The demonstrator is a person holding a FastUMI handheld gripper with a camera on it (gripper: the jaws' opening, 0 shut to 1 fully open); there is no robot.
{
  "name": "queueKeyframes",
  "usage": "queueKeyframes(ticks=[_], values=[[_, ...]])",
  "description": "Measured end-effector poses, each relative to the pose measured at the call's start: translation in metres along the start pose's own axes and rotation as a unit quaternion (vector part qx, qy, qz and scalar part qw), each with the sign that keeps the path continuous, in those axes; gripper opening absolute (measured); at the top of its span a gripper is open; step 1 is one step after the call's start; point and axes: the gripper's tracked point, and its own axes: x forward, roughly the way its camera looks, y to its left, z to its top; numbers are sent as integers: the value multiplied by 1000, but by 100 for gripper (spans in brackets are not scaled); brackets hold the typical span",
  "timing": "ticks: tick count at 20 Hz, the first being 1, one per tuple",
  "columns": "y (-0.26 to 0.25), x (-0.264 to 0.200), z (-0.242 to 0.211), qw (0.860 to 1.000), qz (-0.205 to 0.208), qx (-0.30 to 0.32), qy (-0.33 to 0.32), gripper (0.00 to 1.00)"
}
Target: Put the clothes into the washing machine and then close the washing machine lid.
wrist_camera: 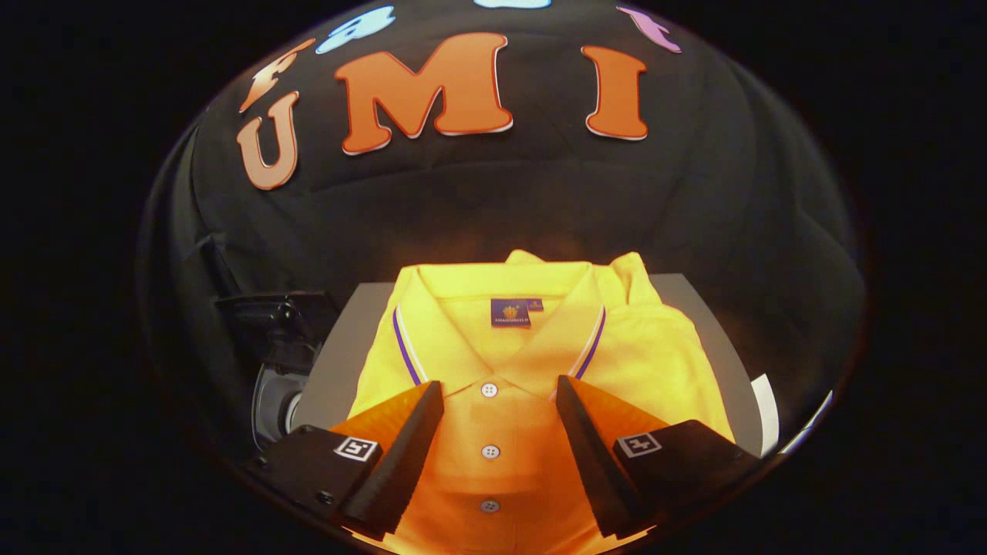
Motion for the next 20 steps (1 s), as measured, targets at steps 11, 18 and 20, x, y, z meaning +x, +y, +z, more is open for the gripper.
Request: queueKeyframes(ticks=[11, 18, 20], values=[[-8, 0, -6, 998, 51, 32, -13, 59], [5, -13, -6, 991, 76, 91, -55, 8], [21, -26, -4, 975, 127, 155, -93, 8]])
